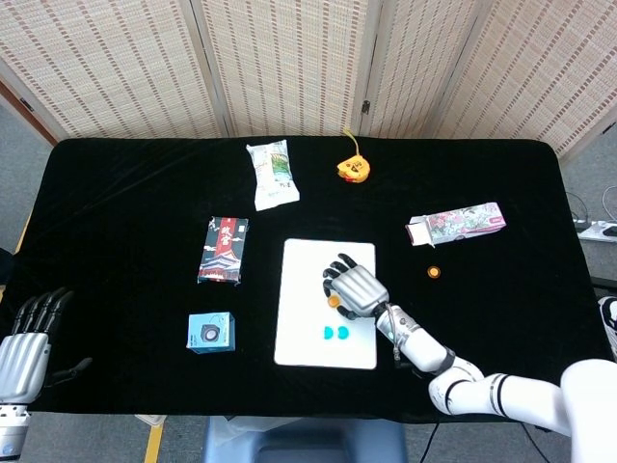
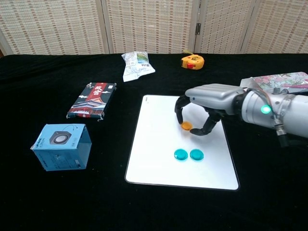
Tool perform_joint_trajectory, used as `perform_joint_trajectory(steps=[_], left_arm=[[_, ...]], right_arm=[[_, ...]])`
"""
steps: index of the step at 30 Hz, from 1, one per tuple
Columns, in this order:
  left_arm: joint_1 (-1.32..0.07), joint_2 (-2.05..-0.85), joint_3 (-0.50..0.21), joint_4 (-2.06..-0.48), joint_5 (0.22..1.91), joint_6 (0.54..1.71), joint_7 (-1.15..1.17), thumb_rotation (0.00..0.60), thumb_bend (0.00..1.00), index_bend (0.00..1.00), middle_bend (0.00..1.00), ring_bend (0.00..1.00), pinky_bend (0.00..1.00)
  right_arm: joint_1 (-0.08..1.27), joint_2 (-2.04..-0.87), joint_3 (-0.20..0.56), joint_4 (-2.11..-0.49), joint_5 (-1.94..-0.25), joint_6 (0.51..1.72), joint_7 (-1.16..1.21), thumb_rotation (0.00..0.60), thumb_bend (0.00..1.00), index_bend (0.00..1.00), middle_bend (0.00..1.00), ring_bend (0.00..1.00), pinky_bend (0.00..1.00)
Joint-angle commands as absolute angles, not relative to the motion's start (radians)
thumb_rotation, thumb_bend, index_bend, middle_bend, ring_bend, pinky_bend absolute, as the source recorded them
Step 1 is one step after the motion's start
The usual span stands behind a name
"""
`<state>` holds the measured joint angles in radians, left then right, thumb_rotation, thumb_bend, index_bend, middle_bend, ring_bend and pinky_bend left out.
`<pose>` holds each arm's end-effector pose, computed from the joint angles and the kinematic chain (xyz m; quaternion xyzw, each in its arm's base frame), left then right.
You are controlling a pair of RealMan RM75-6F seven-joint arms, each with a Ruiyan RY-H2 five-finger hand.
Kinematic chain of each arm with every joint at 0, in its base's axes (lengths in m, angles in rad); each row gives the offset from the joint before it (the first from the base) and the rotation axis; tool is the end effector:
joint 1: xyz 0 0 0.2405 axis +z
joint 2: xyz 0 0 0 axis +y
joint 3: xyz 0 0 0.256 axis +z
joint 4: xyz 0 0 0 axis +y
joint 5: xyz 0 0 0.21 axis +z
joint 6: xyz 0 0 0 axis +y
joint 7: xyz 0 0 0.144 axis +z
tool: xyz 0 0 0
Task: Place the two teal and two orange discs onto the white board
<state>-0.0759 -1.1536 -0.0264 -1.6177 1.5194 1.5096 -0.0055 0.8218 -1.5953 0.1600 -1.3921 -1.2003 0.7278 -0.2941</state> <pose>-0.3063 0.1730 0.1465 -0.5895 -0.3995 -0.4034 0.5745 -0.1308 -0.3418 -0.0561 0.8206 -0.3510 0.3136 0.3242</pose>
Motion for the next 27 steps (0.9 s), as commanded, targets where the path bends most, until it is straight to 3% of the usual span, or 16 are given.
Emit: perform_joint_trajectory(steps=[1, 17, 23, 27], left_arm=[[-0.074, -1.153, -0.025, -1.614, 1.518, 1.51, -0.009, 0.6, 0.15, 0.04, 0.08, 0.02, 0.0], [-0.071, -1.16, -0.024, -1.598, 1.516, 1.506, -0.022, 0.6, 0.15, 0.04, 0.08, 0.02, 0.0], [-0.072, -1.162, -0.025, -1.596, 1.518, 1.505, -0.023, 0.6, 0.15, 0.04, 0.08, 0.02, 0.0], [-0.074, -1.164, -0.025, -1.594, 1.518, 1.502, -0.024, 0.6, 0.15, 0.04, 0.08, 0.02, 0.0]], right_arm=[[0.85, -1.625, 0.174, -1.377, -1.168, 0.715, -0.329, 0.6, 0.44, 0.52, 0.24, 0.13, 0.04], [0.888, -1.656, 0.148, -1.345, -1.092, 0.731, -0.413, 0.6, 0.44, 0.47, 0.23, 0.12, 0.04], [0.886, -1.644, 0.139, -1.36, -1.104, 0.745, -0.402, 0.6, 0.44, 0.23, 0.23, 0.11, 0.04], [0.87, -1.619, 0.138, -1.378, -1.107, 0.777, -0.394, 0.6, 0.44, 0.2, 0.23, 0.11, 0.04]])
